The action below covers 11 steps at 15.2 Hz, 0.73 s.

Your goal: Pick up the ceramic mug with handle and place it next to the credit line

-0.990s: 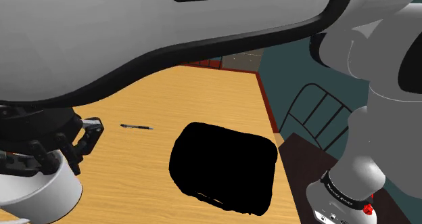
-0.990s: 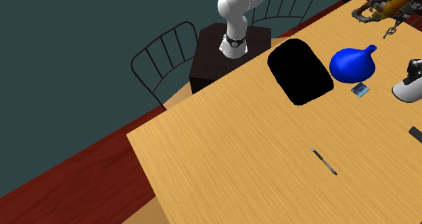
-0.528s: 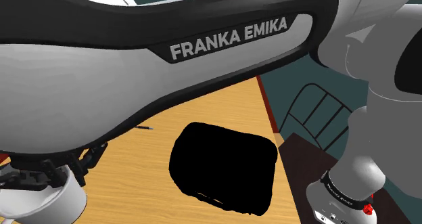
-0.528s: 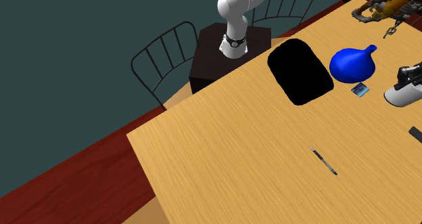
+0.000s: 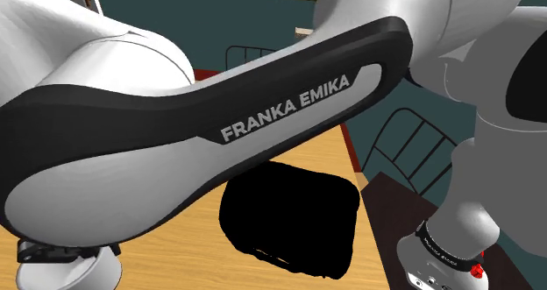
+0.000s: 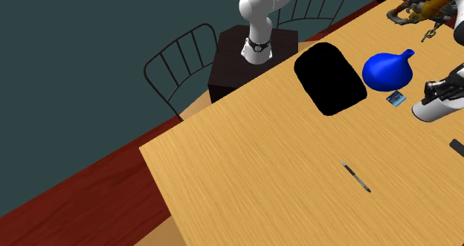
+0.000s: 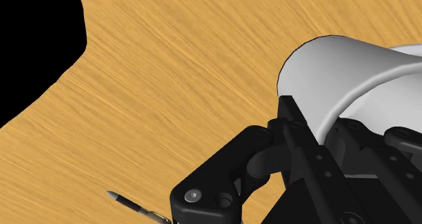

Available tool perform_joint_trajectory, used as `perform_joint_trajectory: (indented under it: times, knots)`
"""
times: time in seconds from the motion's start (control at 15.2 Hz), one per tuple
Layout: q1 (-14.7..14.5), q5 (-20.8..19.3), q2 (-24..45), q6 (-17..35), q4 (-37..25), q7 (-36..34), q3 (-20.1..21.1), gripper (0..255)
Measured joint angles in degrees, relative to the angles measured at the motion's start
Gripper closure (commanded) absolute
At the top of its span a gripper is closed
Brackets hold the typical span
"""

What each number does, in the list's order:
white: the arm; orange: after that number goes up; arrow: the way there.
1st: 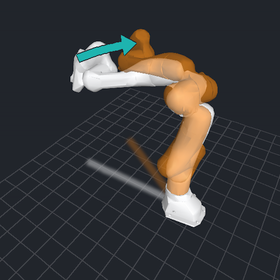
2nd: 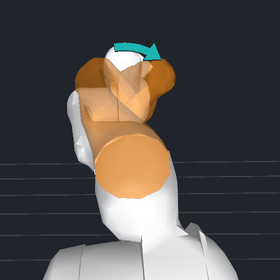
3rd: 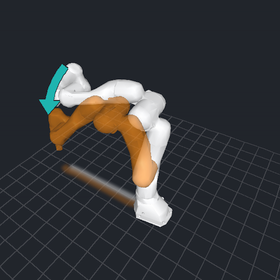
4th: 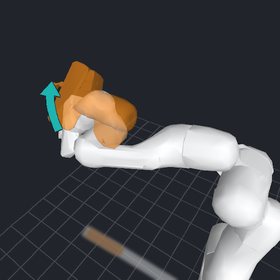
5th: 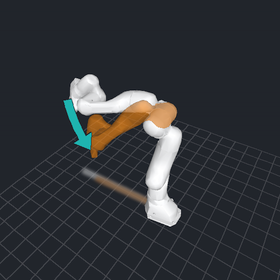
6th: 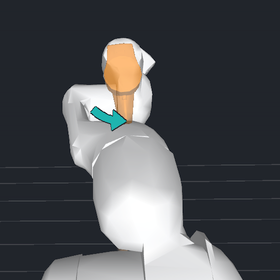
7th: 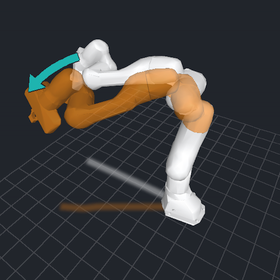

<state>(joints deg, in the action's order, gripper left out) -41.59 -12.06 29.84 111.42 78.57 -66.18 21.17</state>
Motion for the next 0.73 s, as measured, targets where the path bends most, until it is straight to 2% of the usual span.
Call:
perform_joint_trajectory:
  times: [0.73]
  knots:
    - [0.23, -1.0, 1.93, 7.32, 5.54, -0.77, -0.6, 255]
